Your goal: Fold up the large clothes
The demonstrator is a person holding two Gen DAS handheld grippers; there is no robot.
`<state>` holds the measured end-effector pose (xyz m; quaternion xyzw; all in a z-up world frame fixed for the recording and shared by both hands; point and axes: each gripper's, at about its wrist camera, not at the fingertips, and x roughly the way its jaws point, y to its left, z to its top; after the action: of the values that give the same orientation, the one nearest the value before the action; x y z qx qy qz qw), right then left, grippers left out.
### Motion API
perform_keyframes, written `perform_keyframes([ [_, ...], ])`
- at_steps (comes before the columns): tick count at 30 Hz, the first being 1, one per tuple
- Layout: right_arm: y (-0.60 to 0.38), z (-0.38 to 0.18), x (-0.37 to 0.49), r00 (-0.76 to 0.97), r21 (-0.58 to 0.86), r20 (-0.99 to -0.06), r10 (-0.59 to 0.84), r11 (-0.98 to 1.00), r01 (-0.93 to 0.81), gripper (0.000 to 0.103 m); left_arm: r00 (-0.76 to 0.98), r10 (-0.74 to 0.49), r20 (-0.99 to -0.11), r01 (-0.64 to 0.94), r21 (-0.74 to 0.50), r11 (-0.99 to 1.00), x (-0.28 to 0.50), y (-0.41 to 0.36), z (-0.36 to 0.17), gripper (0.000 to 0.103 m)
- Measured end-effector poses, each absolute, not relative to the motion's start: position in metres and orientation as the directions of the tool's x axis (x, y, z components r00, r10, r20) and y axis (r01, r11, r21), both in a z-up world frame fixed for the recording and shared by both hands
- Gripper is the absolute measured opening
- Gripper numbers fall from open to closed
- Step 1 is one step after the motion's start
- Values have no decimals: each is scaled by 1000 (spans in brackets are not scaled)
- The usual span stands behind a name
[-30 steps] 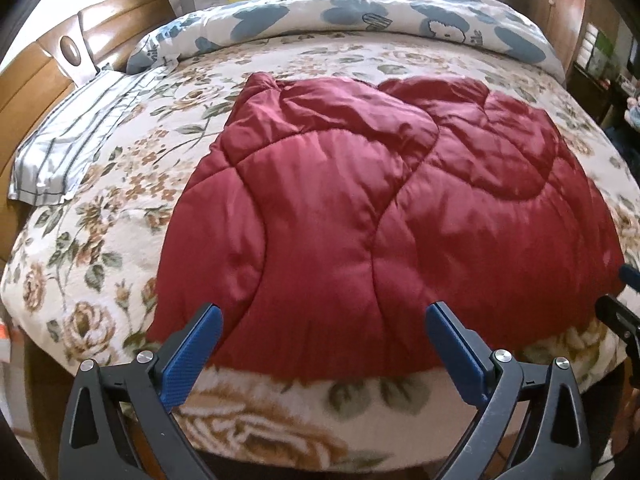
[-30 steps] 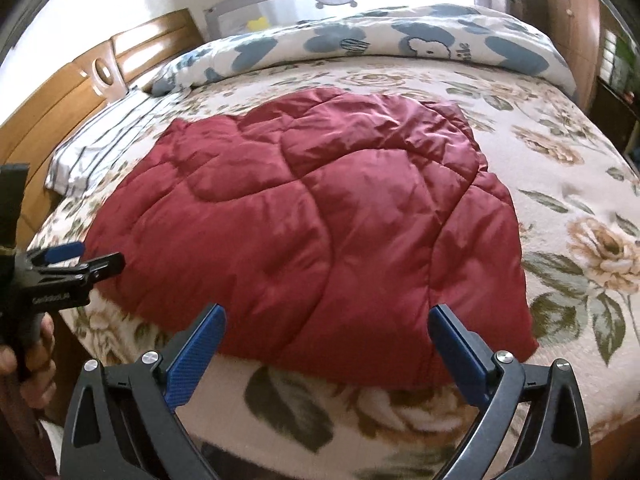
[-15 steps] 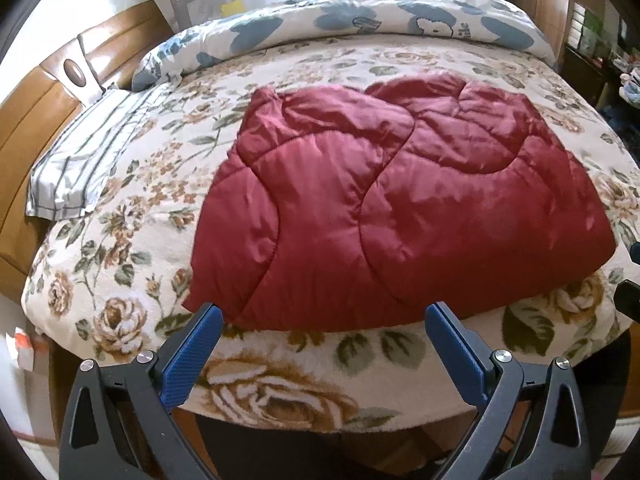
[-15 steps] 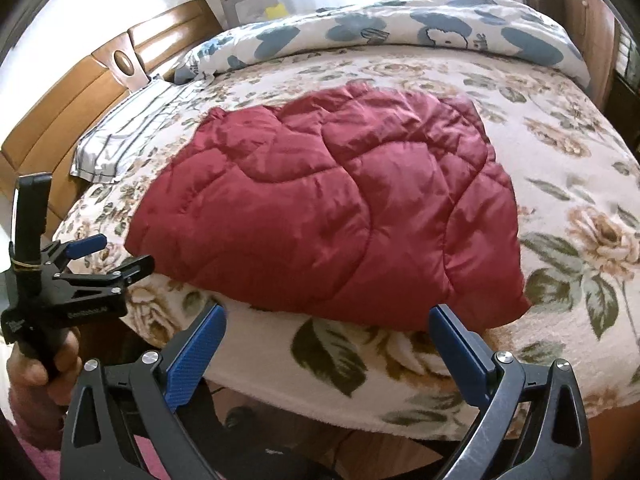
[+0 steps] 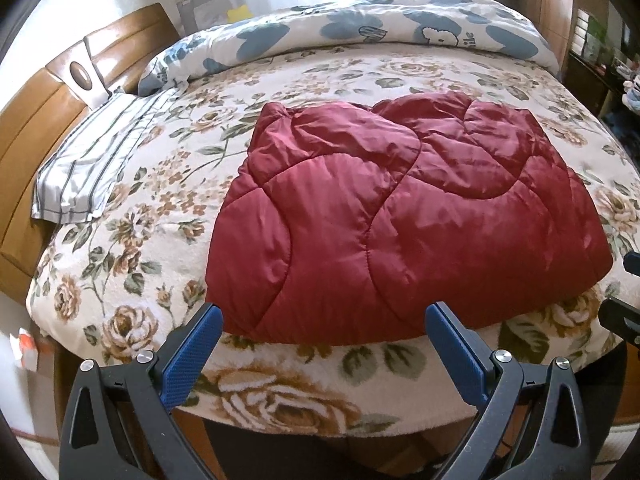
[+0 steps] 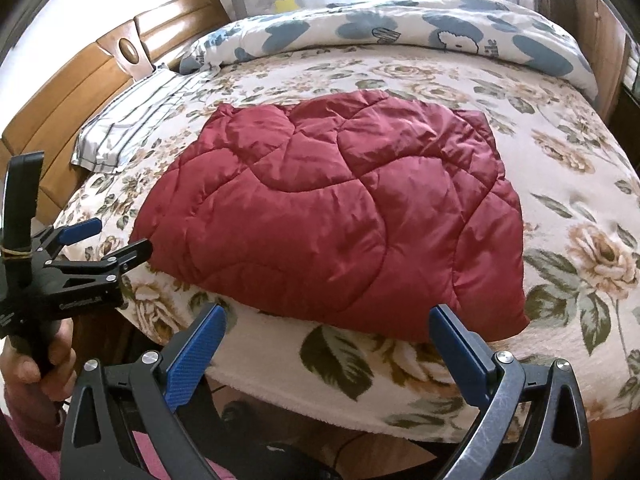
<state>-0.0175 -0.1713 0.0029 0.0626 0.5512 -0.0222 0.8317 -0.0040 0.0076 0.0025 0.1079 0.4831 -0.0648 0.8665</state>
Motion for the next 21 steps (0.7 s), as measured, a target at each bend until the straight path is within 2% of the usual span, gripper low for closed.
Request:
perform_keyframes([
  [21, -171, -5, 6, 382, 81, -923, 37, 992, 100, 102, 502, -6, -865, 216, 119, 969, 16, 3, -9, 102],
])
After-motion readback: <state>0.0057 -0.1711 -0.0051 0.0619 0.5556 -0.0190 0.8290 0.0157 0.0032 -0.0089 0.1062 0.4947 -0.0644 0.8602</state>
